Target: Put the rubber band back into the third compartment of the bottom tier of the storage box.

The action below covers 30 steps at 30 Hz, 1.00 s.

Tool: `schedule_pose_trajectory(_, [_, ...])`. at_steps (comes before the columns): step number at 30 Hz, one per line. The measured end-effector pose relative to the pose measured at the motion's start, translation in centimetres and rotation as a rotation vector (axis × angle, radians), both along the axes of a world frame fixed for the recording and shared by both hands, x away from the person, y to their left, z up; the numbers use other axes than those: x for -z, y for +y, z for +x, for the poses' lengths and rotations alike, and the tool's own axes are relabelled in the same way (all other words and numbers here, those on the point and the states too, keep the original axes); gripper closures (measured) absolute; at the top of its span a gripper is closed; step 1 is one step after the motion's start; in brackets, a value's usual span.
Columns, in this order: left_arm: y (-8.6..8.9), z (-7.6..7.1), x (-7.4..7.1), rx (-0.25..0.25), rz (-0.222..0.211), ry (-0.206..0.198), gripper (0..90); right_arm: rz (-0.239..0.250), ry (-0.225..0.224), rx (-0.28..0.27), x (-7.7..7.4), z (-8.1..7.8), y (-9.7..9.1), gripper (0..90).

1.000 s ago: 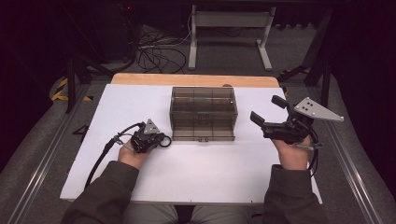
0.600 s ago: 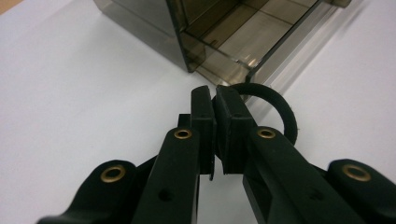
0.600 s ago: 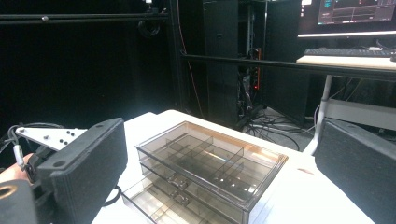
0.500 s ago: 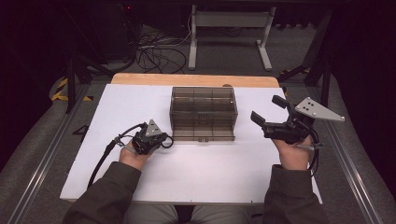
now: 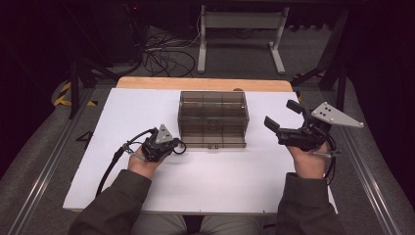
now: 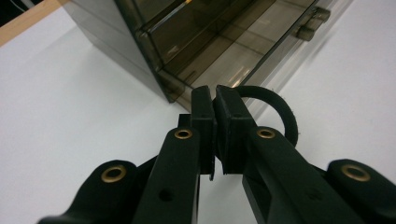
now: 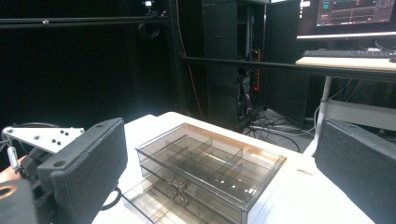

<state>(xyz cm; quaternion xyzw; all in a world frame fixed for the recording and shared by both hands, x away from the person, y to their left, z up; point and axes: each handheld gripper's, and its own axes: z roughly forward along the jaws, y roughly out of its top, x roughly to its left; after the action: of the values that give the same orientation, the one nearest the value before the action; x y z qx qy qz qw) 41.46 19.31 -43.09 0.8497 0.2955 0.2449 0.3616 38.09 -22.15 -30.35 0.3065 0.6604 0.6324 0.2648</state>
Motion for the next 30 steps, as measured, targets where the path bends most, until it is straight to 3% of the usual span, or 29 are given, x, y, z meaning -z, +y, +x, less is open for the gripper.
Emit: schedule_pose_trajectory(30, [-3.6,0.8,-1.6,0.034,0.002,-0.051,86.0,0.012,-0.003,-0.012,-0.1,0.0,-0.2,3.3])
